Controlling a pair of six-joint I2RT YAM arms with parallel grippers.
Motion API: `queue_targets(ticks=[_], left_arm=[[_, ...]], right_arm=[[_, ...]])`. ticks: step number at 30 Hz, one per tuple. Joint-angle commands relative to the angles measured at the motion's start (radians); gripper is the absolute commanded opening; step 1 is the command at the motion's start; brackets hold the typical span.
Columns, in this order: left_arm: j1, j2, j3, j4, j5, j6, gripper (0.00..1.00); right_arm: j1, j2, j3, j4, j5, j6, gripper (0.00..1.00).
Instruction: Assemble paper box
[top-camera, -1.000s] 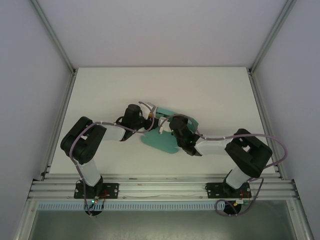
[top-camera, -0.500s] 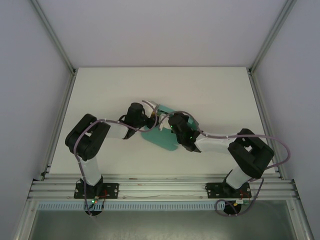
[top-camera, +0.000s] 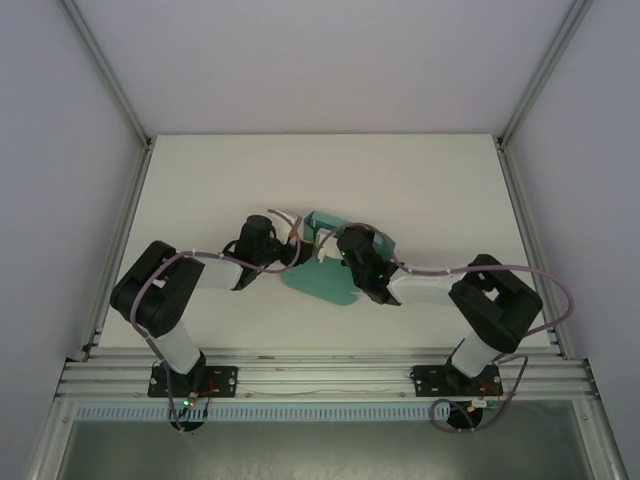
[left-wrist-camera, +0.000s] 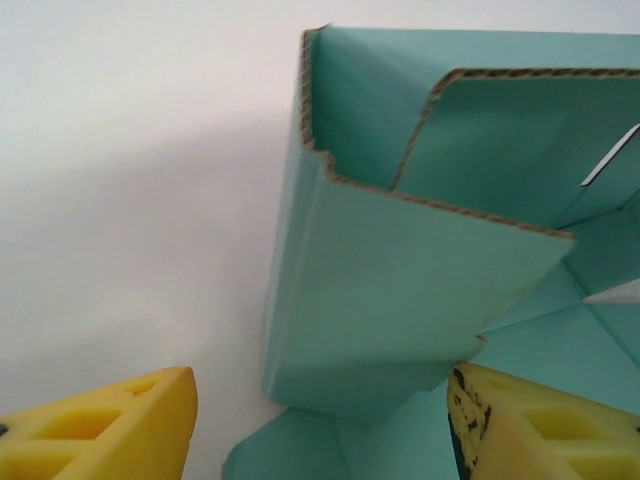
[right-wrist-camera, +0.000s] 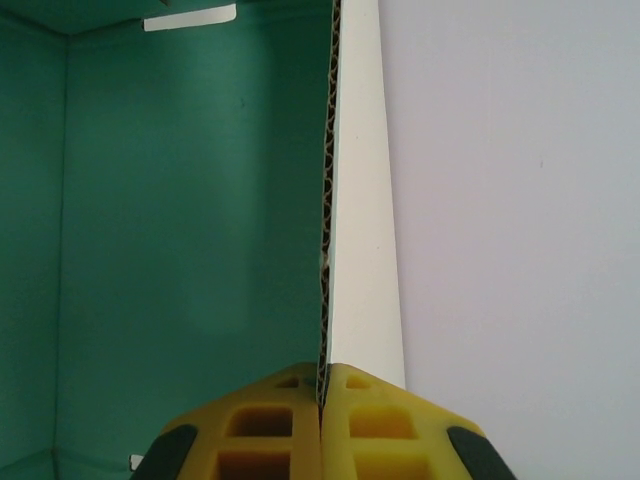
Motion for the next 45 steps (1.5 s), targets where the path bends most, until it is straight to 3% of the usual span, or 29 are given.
queue_targets(ticks=[1,4,6,12,17,21,23,31,35,40,44,45], left_arm=[[0.025,-0.013,-0.011,0.025,0.071,-0.017,0.69],[0.070,-0.035,-0.023,0.057,0.125,-0.071,0.70],[0.117,-0.074,-0.072,0.152,0.196,-0.120,0.78],[0.169,-0.151,-0.091,0.066,0.128,-0.101,0.88],[0.163,-0.076,0.031,-0.060,0.244,-0.048,0.85],[0.137,0.005,0.074,-0.057,0.251,-0.028,0.79],[0.130,0.055,0.118,-0.078,0.260,-0.029,0.72],[0.097,0.136,0.179,0.007,0.272,-0.038,0.58],[0.066,0.171,0.226,-0.033,0.172,-0.010,0.46],[0.021,0.190,0.230,-0.037,0.014,0.016,0.23],[-0.044,0.187,0.222,-0.065,-0.187,0.061,0.00],[-0.060,0.187,0.211,-0.050,-0.233,0.073,0.00]], right_arm=[[-0.007,0.031,-0.023,-0.014,-0.034,-0.050,0.00],[-0.007,0.035,-0.020,-0.002,-0.030,-0.067,0.00],[-0.008,0.038,-0.019,0.004,-0.016,-0.079,0.00],[-0.007,0.031,-0.012,-0.013,-0.026,-0.071,0.00],[-0.007,0.046,0.008,-0.023,-0.028,-0.067,0.00],[-0.007,0.046,0.014,-0.031,-0.046,-0.054,0.00],[-0.008,0.049,0.017,-0.040,-0.058,-0.050,0.00],[-0.010,0.065,0.040,-0.091,-0.098,-0.038,0.00],[-0.010,0.067,0.055,-0.131,-0.119,-0.028,0.00],[-0.009,0.057,0.061,-0.146,-0.119,-0.003,0.00],[-0.010,0.035,0.061,-0.157,-0.110,0.044,0.00],[-0.011,0.027,0.061,-0.159,-0.109,0.060,0.00]])
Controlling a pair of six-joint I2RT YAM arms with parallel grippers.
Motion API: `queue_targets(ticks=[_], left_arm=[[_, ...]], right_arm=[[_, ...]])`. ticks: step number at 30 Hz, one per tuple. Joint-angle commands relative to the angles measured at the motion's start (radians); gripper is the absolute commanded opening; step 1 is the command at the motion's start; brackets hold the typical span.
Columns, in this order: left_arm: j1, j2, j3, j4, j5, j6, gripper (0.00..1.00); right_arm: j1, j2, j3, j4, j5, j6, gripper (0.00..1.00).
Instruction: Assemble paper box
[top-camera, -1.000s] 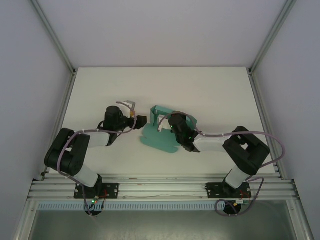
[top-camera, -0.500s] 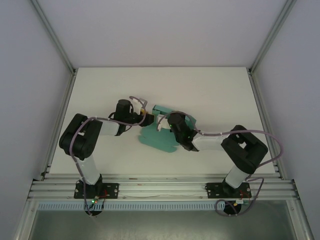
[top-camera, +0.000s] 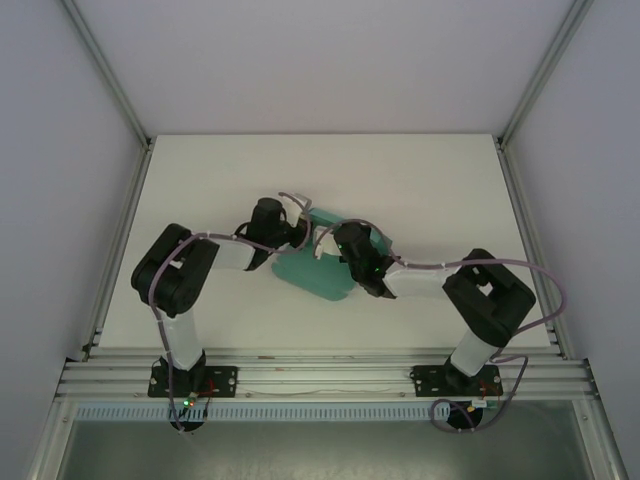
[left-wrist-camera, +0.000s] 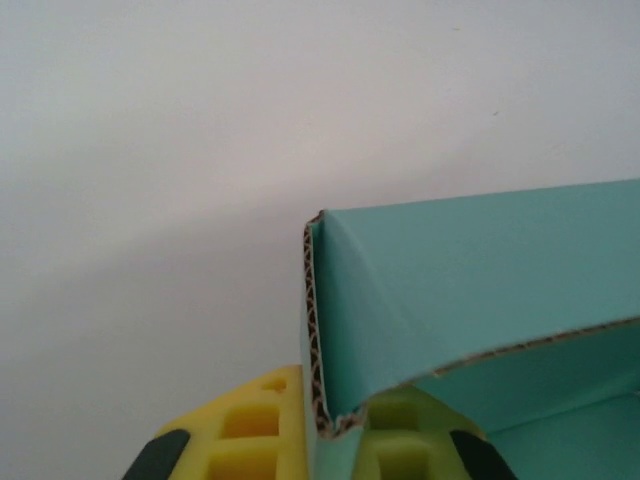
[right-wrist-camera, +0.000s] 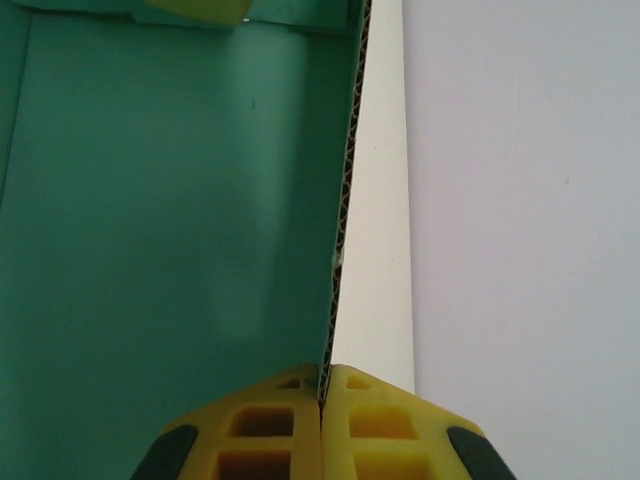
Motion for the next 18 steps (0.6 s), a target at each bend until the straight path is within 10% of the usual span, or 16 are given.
queue_targets(ticks=[1,11,13,18], left_arm=[[-0.055,0.022,-0.019,-0.002,-0.208,0.041,0.00],[-0.103,-0.022,-0.116,0.147,-0.163,0.025,0.00],[-0.110,-0.028,-0.136,0.189,-0.140,0.009,0.00],[-0.118,-0.009,-0.162,0.297,-0.081,-0.056,0.00]], right_arm=[[0.014,-0.025,-0.001,-0.100,-0.066,0.075,0.00],[-0.004,-0.309,-0.037,-0.232,-0.211,0.559,0.63],[-0.027,-0.396,-0.049,-0.287,-0.275,0.705,0.88],[-0.141,-0.546,-0.102,-0.270,-0.436,1.064,0.95]])
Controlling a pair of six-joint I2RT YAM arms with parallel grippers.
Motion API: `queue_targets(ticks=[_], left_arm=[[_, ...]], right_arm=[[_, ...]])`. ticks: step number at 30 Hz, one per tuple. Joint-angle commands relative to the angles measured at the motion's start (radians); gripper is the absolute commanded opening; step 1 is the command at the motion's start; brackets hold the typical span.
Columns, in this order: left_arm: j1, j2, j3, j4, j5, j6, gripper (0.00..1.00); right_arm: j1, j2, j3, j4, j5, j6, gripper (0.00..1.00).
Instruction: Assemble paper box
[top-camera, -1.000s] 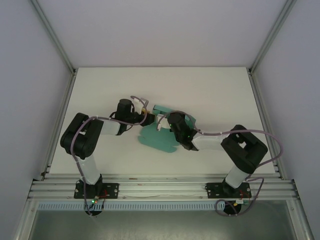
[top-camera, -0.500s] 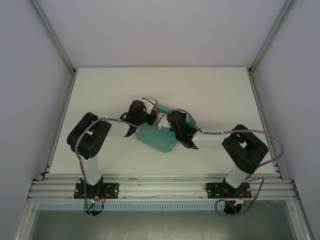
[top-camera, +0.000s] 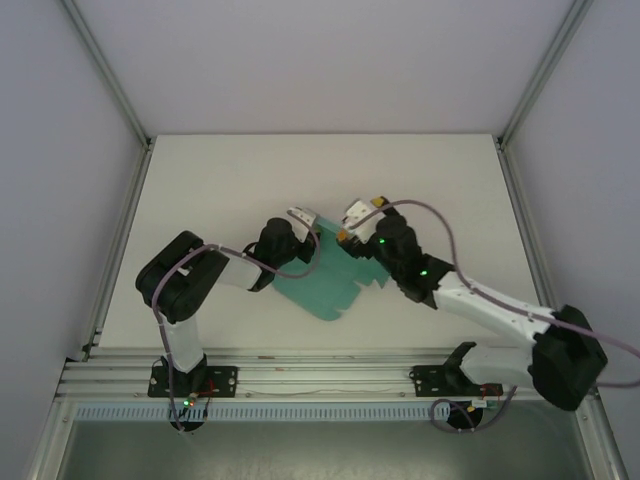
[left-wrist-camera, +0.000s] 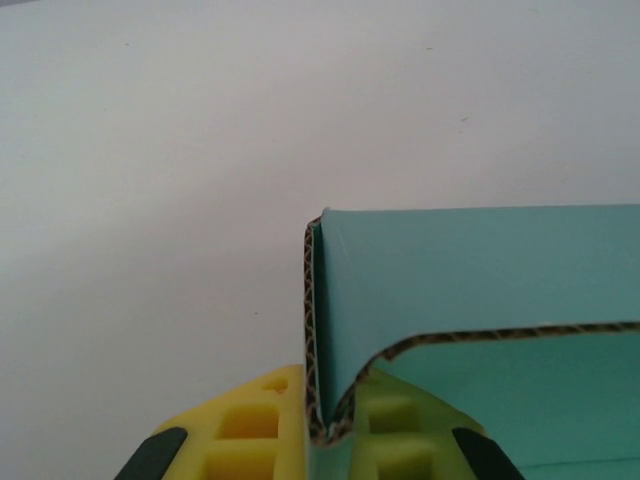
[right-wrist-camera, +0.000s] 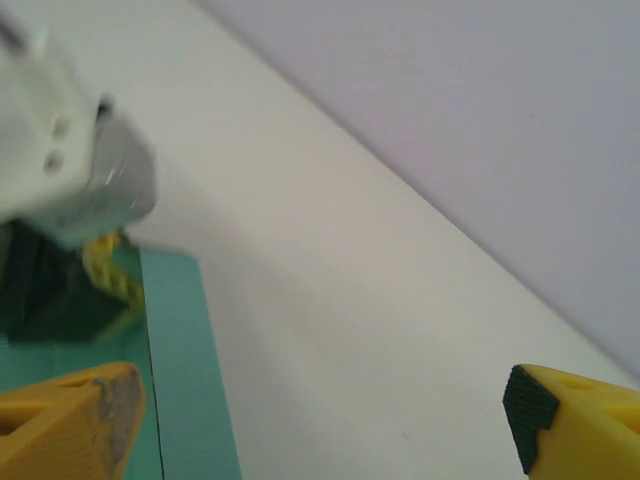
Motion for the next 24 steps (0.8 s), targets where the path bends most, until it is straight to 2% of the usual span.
queue_targets(ticks=[1,3,6,10,15,24], left_arm=[[-0.008,0.014,-0.019,0.072,0.054,-0.059,0.00],[-0.012,0.025,-0.026,0.108,0.055,-0.065,0.00],[-0.015,0.028,-0.028,0.112,0.058,-0.057,0.00],[-0.038,0.029,-0.017,0.058,0.023,-0.019,0.00],[-0.065,0.050,-0.008,0.037,-0.039,0.012,0.00],[-0.067,0.062,-0.012,0.036,-0.052,-0.005,0.00]], right_arm=[[-0.076,-0.040,-0.043,-0.016,-0.128,0.372,0.96],[-0.126,-0.008,0.002,-0.072,-0.140,0.457,0.96],[-0.158,0.086,0.102,-0.166,-0.164,0.498,0.96],[-0.160,0.227,0.207,-0.195,-0.170,0.502,0.95],[-0.161,0.376,0.290,-0.206,-0.251,0.479,0.93],[-0.150,0.478,0.263,-0.239,-0.315,0.439,0.90]])
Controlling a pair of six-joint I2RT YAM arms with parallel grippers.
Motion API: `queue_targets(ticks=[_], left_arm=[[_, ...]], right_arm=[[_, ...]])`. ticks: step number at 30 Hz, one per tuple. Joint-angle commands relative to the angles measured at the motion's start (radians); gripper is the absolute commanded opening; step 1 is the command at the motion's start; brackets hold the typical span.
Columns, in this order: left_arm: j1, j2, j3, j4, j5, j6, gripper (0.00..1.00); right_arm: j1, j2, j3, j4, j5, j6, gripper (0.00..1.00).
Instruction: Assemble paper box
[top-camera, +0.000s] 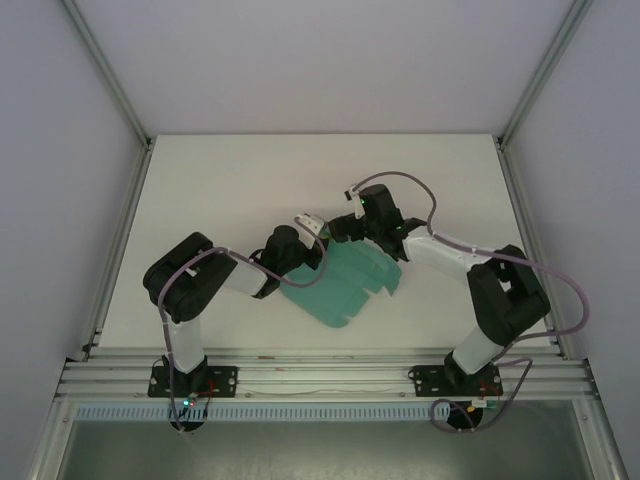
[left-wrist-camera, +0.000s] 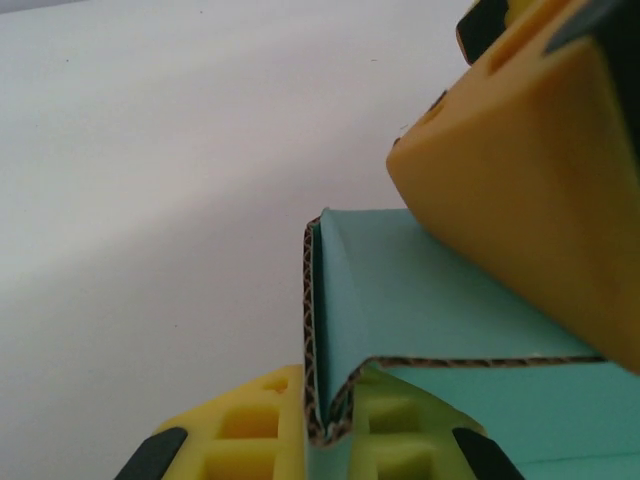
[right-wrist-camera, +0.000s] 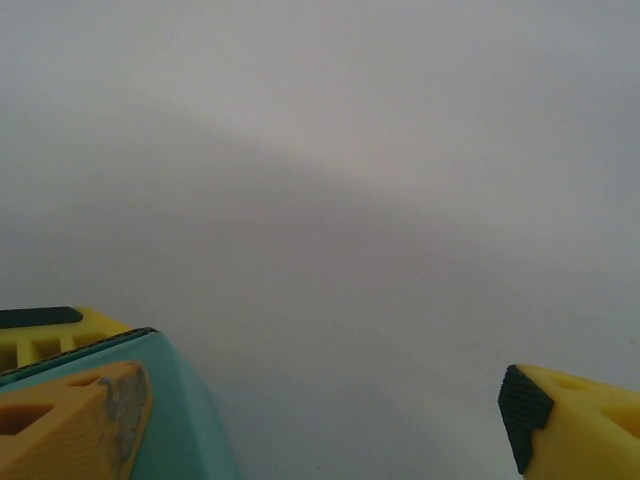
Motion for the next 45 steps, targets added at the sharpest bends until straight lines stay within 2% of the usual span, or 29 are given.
queue_targets(ticks=[1,6,14,16,18,21,24,27,33,34,39,42,45], left_arm=[[-0.004,0.032,0.009,-0.061,-0.034,0.005,0.04],[-0.004,0.017,0.009,-0.091,-0.047,-0.005,0.17],[-0.004,-0.002,0.034,-0.146,-0.104,-0.016,0.18],[-0.005,0.002,0.042,-0.140,-0.110,-0.021,0.23],[-0.004,0.007,0.055,-0.139,-0.112,-0.029,0.24],[-0.004,0.019,0.076,-0.128,-0.115,-0.037,0.17],[-0.004,0.024,0.100,-0.146,-0.127,-0.034,0.00],[-0.005,0.014,0.093,-0.137,-0.182,-0.047,0.00],[-0.002,-0.076,0.032,-0.134,-0.271,-0.149,0.00],[0.000,-0.095,0.031,-0.155,-0.294,-0.178,0.00],[0.023,-0.179,0.043,-0.264,-0.323,-0.283,0.00],[0.056,-0.221,0.074,-0.370,-0.237,-0.338,0.00],[0.056,-0.255,0.057,-0.349,-0.146,-0.338,0.00]], right_arm=[[0.014,0.023,-0.026,-0.040,-0.031,-0.026,0.90],[0.042,0.057,-0.044,-0.028,-0.004,-0.034,0.90],[0.077,0.061,-0.070,-0.016,0.047,-0.039,0.90],[0.081,0.057,-0.079,-0.016,0.050,-0.035,0.90],[0.085,0.057,-0.085,-0.017,0.048,-0.033,0.90],[0.089,0.055,-0.100,-0.011,0.037,-0.034,0.90],[0.089,0.039,-0.107,-0.008,0.035,-0.033,0.90],[0.090,-0.001,-0.105,-0.013,0.064,-0.005,0.91],[0.074,-0.227,-0.130,-0.064,0.258,0.154,0.95],[0.060,-0.280,-0.132,-0.098,0.245,0.190,0.96],[-0.002,-0.527,-0.233,-0.138,0.002,0.250,0.97],[-0.016,-0.642,-0.301,-0.131,-0.086,0.251,0.96],[-0.020,-0.678,-0.346,-0.093,-0.129,0.226,0.93]])
